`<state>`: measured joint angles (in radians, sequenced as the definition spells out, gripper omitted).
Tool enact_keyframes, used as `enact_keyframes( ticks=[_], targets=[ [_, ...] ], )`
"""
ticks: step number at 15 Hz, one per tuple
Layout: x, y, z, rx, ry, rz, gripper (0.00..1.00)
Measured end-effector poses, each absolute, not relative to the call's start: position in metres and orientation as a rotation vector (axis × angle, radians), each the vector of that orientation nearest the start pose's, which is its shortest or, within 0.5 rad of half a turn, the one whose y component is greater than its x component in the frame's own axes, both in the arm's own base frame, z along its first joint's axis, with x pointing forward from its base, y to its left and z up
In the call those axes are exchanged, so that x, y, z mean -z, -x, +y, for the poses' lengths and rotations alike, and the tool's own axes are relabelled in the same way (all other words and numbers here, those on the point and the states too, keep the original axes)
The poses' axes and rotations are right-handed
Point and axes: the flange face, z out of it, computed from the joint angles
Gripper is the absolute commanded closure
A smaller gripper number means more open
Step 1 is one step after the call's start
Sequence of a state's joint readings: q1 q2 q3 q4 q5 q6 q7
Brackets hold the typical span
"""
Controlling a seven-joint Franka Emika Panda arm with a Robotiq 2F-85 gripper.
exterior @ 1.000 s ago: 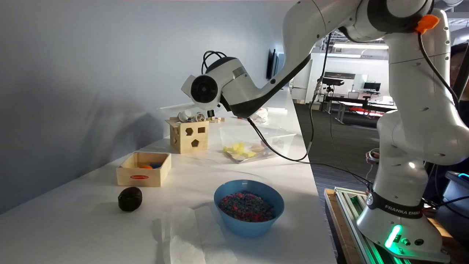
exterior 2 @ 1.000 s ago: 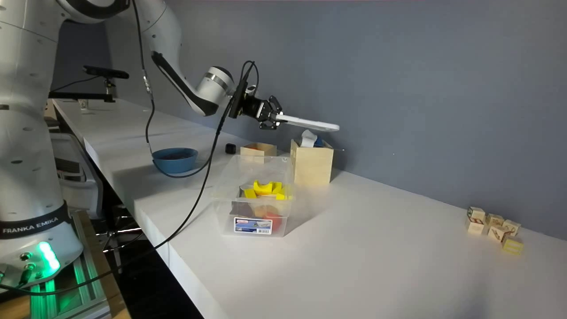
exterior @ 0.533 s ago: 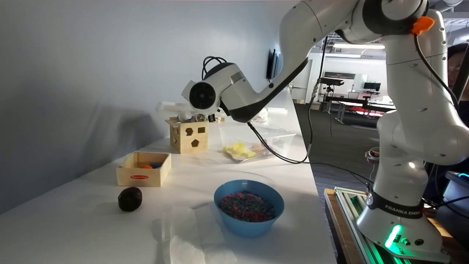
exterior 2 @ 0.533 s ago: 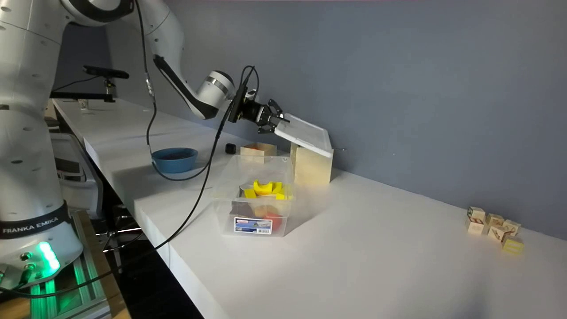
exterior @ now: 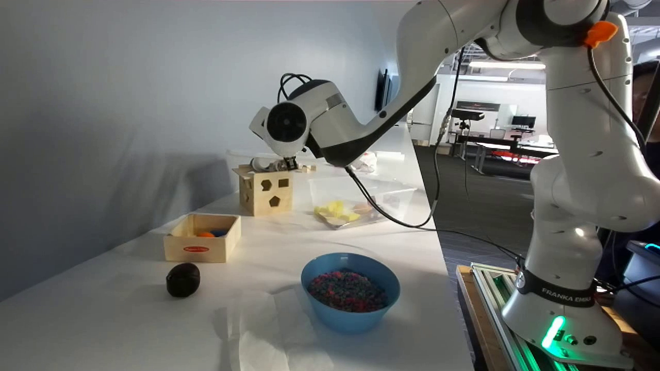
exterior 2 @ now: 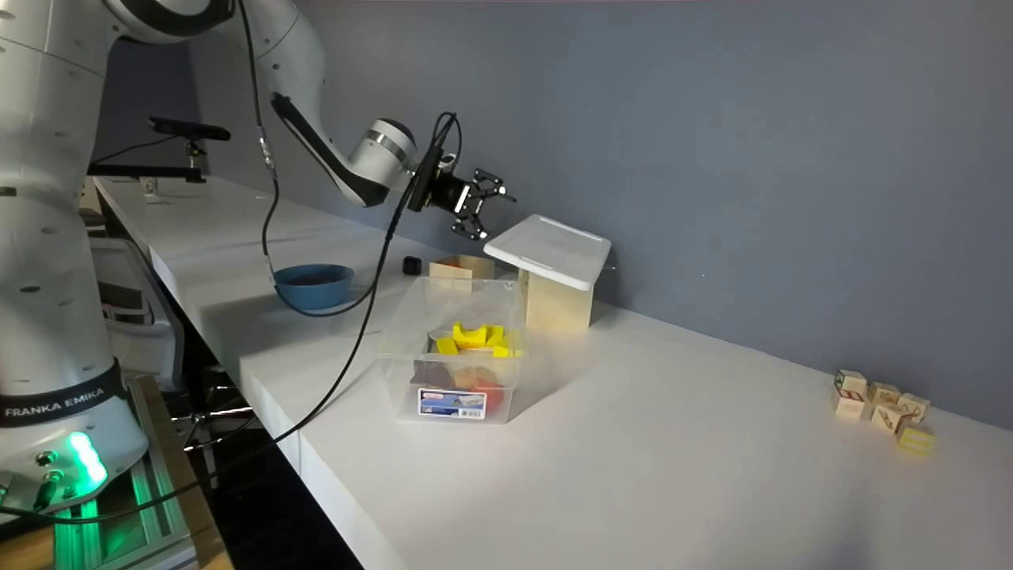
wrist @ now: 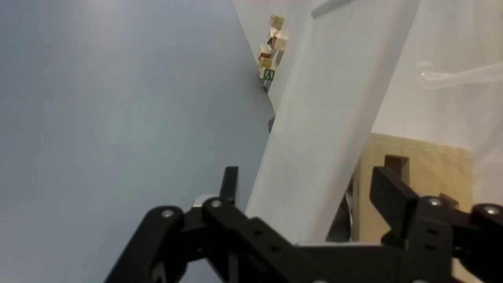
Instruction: Place the white lid on the cube-shaped wooden object
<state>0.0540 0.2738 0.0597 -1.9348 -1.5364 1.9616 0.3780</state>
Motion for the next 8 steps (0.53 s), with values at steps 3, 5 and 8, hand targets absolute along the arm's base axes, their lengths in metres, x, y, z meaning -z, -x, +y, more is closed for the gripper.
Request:
enact_keyframes(
  ticks=[3,5,8],
  targets=[
    [-0.395,-0.625,0.030,-0.223,-1.761,0.732,0.00],
    [-0.408,-0.625,0.047,-0.290,-1.756,0.848,0.00],
    [-0.429,-0.619,0.074,-0.396,-1.742,1.023,0.00]
  ],
)
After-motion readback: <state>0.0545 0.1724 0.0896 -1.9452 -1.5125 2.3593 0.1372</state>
